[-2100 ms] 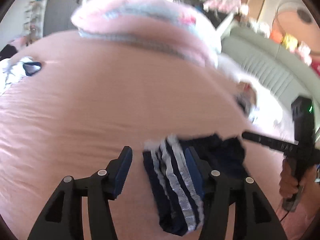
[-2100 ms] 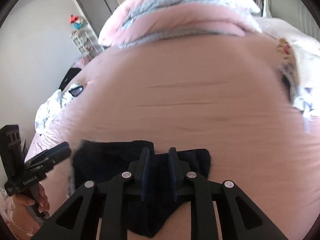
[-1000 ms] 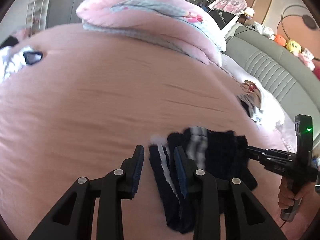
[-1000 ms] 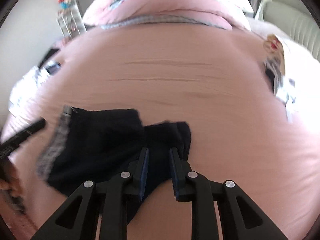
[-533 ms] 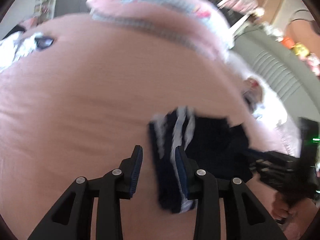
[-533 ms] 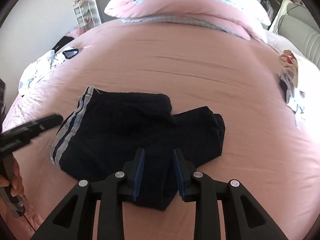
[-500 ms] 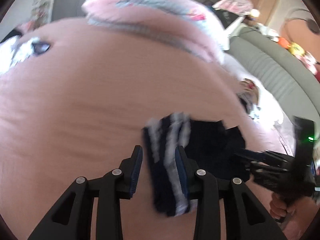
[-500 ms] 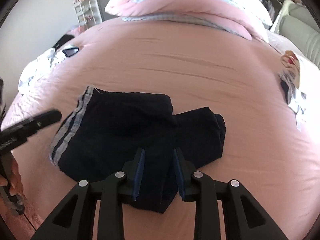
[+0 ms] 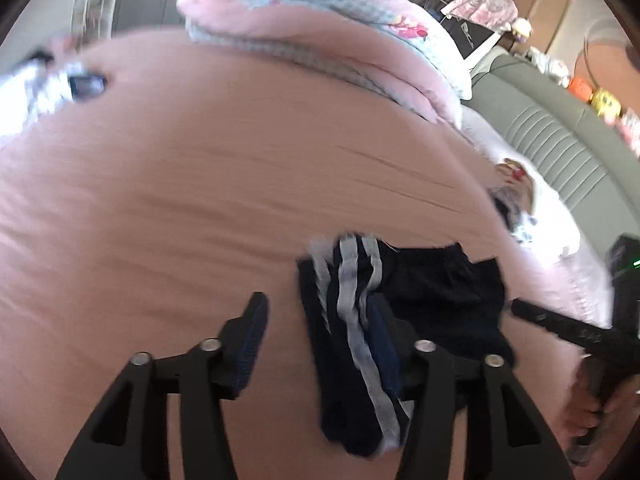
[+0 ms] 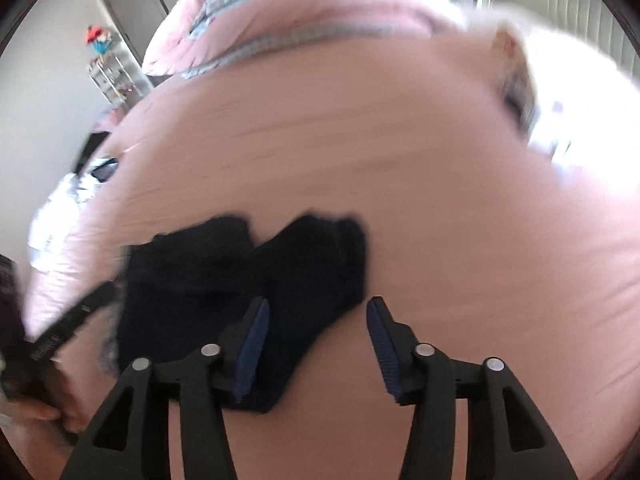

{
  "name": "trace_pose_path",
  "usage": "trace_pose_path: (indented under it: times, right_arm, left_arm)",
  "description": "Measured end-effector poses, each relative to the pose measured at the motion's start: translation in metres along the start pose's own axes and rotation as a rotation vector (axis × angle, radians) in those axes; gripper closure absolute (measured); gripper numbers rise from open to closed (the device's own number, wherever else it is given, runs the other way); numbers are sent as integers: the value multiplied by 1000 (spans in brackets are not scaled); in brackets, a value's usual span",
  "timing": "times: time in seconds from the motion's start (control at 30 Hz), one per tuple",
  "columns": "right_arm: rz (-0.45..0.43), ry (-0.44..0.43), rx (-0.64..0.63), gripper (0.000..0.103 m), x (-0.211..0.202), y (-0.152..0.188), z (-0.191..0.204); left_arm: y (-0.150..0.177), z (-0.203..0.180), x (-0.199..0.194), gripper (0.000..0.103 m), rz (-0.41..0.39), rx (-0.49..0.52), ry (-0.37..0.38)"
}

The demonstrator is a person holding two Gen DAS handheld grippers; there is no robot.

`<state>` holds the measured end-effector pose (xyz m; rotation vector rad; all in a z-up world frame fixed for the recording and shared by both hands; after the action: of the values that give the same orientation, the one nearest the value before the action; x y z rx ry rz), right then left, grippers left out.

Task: Fold clothes
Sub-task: 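Grasp the folded navy skirt bundle with both tools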

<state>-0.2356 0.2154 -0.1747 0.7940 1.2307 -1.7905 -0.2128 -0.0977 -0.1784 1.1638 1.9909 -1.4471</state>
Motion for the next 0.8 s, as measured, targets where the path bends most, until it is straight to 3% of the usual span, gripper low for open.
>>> trace_pose_path:
  times: [0.13,0.23,0.3,0.37,0.5,0.63,0.8]
  right_arm:
    - [62,-4,2,52,14,3,1]
    - [92,-33,1,42,20,4,4]
    - [106,-67,-20,41,22,5,9]
    - [119,-127,-27,41,25,4,13]
    - [116,-165,28,41,27,-3,7]
    - [66,-156,107,41,11,-7,-6]
    - [152,-165,86,35,32,1,-2]
  left_arm:
    - [-1,-1,19,50,29,-50,17]
    - [1,-5,29,42,21,-105,71]
    - [0,-13,32,41,10,-117,92]
    - [-2,-17,29,41,26,-98,121]
    - [3,-17,20,41,77,-81,210]
    - [2,-21,29,41,83,-60,195]
    - [11,-18,26,41,85,32,186]
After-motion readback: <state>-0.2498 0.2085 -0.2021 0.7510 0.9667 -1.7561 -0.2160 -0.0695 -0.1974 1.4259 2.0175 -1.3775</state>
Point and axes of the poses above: each gripper's, at about its wrist camera, not at the fingertips, and x roughly the way its jaws point, z to its left, y to its underside, the point moved 3 cm from there along x, roughly the way its jaws point, and after that the axes turned 4 degrees about x, right-handed, at the moved point
